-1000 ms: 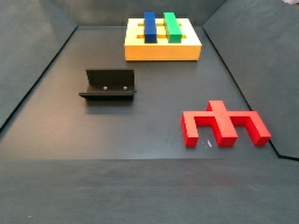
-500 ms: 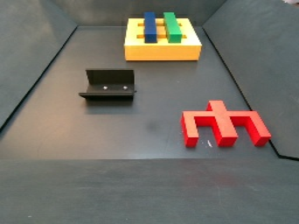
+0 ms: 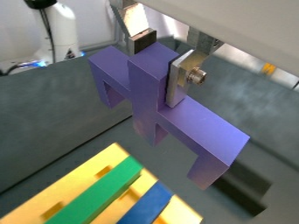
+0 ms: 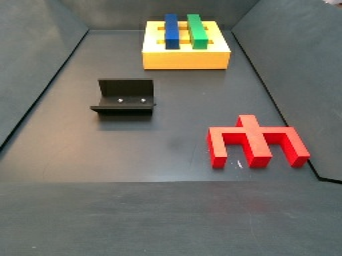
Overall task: Pick up the purple object. Move up. Place the purple object on the fixture. Regrasp the purple object. Move to above the board. Insert the purple object.
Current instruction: Move to above the board, then insert the purple object.
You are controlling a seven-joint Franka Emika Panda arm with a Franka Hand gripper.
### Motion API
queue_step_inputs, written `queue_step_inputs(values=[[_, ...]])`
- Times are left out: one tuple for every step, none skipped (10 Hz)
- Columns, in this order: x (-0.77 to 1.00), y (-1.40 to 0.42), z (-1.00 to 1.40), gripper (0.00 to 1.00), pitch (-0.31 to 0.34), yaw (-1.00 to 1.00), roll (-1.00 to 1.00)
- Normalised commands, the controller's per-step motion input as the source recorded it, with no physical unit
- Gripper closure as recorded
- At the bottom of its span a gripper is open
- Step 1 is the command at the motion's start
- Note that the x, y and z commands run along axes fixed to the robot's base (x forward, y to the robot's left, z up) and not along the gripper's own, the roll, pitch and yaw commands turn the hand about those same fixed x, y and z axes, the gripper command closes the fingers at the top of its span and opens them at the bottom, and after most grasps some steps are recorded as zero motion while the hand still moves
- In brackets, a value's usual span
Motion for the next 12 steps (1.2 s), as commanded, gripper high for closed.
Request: queue_step_inputs(values=[[-0.08,0.0,0.01,1.0,-0.001,0.0,-0.77],[-0.06,0.01,0.0,1.0,-0.016,0.0,-0.53],[-0.04,0.0,0.0,1.0,-0.018,0.0,-0.3],[-0.09,-0.23,-0.31,1.0,-0.087,0.15,-0.09],[-0.07,-0.34,-0.48,1.0,-0.097,0.16,-0.03],[-0.05,-0.43,-0.59,1.0,-0.101,0.19,0.0],[-0.07,-0.45,-0.56,1.0,-0.123,0.21,-0.03],[0.0,-0.45,-0.45,1.0,-0.126,0.2,0.0],[0.11,-0.5,-0.36,1.0,-0.06,0.2,0.1],[0.09,-0.51,-0.43,1.0,-0.086,0.2,0.16],[0.03,-0.37,-0.48,1.0,-0.107,0.17,0.16],[0.14,-0.29,-0.49,1.0,-0.087,0.16,0.16]])
